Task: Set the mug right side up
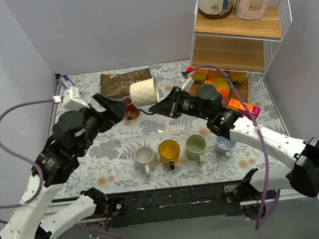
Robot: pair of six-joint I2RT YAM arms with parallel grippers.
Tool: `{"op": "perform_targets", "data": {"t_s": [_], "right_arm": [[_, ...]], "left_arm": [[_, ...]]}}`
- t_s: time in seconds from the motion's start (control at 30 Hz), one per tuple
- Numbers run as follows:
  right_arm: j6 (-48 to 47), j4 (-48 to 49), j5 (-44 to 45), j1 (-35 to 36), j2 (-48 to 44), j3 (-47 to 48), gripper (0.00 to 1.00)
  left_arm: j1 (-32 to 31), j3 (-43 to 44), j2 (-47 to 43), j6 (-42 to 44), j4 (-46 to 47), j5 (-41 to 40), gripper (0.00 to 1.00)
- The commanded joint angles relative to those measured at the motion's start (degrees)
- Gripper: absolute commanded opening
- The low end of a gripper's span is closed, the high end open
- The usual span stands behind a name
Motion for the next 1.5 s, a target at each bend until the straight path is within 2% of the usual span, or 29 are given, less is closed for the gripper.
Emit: {"op": "perform_targets", "data": {"t_s": [0.0,0.1,0.27,0.43,0.63,0.8,1.03,1.47], "right_arm": [[-11.48,-8.83,10.29,9.71,4.39,10.61,0.01],[-15.53,-14.81,17.94,16.65,10.27,16.67,0.01],[-20.63,-25.52,30.25,26.05,22.05,27.04,0.01],[-24.59,-36.78,39.03,31.08,33.81,40.13,0.01],[-28.64,-51.11,45.28,36.44,45.86,56.29,0.01],[-29.17,-56.57,47.40,39.26,50.45,59.75,0.01],[-28.55,-59.21,47.58,40.49,52.39,56.85,0.01],[-29.87,-64.84,47.32,40.67,58.19,61.59,0.01]], "left_arm": [[0.00,6.06,-4.98,6.45,-12.13,-17.57,0.91],[-0.09,9.22,-5.95,8.12,-13.54,-21.18,0.94],[-0.09,10.90,-7.09,9.36,-14.42,-22.24,0.96],[0.00,10.29,-7.89,9.01,-14.60,-21.54,0.97],[0.00,8.44,-8.06,8.92,-13.90,-21.71,0.98],[0.00,7.74,-7.80,8.66,-13.45,-21.98,0.98],[0.00,9.58,-7.45,7.95,-15.04,-26.72,0.98],[0.00,9.50,-7.01,8.48,-14.25,-26.20,0.98]]}}
